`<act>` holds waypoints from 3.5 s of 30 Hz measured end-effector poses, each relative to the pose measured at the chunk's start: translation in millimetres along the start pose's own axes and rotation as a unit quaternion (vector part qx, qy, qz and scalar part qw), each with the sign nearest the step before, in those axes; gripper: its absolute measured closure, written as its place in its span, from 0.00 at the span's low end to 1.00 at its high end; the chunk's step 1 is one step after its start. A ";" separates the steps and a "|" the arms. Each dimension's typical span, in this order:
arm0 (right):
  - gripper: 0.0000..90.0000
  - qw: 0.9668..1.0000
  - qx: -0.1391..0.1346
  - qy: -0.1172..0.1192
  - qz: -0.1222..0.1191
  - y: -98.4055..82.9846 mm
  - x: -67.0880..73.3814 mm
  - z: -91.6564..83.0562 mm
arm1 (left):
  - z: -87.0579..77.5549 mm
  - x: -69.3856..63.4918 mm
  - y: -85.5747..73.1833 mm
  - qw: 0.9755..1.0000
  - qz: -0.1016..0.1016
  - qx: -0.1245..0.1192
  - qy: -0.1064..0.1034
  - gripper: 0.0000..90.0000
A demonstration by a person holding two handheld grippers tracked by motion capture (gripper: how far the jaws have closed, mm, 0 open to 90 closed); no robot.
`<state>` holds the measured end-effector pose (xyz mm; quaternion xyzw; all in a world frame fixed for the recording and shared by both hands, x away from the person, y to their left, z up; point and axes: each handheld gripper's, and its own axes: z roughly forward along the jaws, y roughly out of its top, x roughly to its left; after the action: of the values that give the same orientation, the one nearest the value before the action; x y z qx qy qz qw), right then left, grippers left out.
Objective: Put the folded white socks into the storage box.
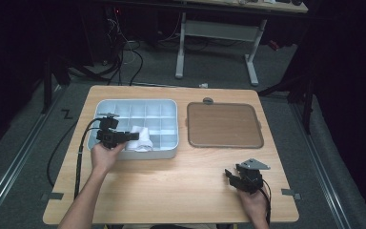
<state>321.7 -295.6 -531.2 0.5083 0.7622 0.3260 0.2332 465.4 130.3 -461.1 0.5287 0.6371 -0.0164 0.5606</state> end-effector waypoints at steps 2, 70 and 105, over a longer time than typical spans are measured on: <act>0.52 1.000 0.000 0.000 0.000 0.0 0.0 0.0 | 1.5 1.6 -1.2 1.000 0.009 0.005 0.005 0.79; 0.51 1.000 0.000 0.000 0.000 0.0 0.0 0.0 | 18.1 -1.1 -26.5 0.984 0.140 0.026 0.105 0.71; 0.51 1.000 0.001 0.000 0.001 0.0 0.3 -0.1 | -12.6 -32.6 -25.5 0.990 0.129 -0.023 0.059 0.48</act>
<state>321.5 -295.3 -531.2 0.5094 0.7619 0.3260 0.2320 432.8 105.4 -447.2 0.5936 0.5952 0.1021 0.5320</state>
